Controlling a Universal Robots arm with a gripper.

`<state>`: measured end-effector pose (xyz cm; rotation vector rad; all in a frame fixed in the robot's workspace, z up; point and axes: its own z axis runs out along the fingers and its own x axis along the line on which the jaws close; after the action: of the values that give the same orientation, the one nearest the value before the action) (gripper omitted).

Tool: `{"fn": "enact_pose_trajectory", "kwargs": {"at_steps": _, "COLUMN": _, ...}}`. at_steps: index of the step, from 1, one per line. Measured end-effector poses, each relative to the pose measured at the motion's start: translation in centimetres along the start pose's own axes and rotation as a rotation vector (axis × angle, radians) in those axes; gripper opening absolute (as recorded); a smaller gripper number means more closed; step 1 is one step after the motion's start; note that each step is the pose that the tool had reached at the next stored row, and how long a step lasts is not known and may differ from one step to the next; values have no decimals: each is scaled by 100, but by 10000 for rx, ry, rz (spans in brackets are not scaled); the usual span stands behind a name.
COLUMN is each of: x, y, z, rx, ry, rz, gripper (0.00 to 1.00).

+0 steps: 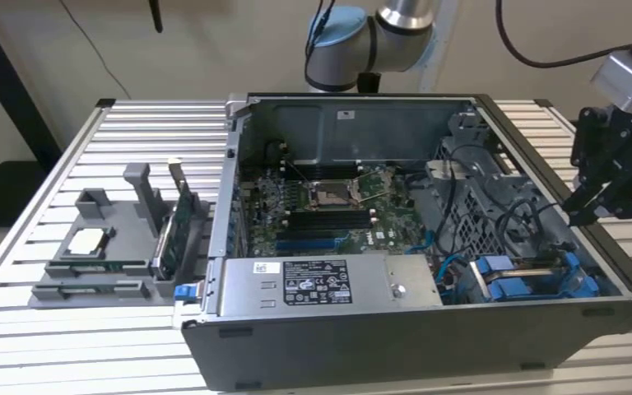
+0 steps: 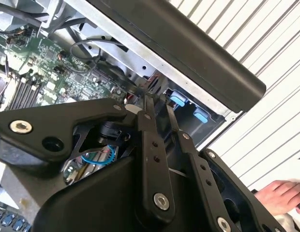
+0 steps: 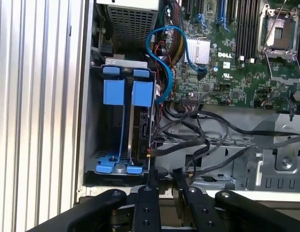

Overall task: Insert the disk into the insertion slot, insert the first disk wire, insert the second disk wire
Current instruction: 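Insert the second disk wire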

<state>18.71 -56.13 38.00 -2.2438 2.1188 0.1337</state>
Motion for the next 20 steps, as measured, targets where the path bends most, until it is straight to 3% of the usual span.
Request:
{"fn": "enact_pose_trajectory", "kwargs": {"at_steps": 3, "x": 1, "y": 0, "z": 15, "rx": 12, "ry": -60, "rz": -1, "gripper": 24}}
{"fn": "enact_pose_trajectory", "kwargs": {"at_steps": 4, "x": 1, "y": 0, "z": 19, "rx": 14, "ry": -63, "rz": -3, "gripper": 24}}
{"fn": "enact_pose_trajectory", "kwargs": {"at_steps": 5, "x": 2, "y": 0, "z": 22, "rx": 16, "ry": -65, "rz": -2, "gripper": 17}}
{"fn": "enact_pose_trajectory", "kwargs": {"at_steps": 15, "x": 3, "y": 4, "z": 27, "rx": 18, "ry": -71, "rz": -1, "gripper": 16}}
{"fn": "enact_pose_trajectory", "kwargs": {"at_steps": 20, "x": -8, "y": 67, "z": -42, "rx": 18, "ry": -82, "rz": -3, "gripper": 16}}
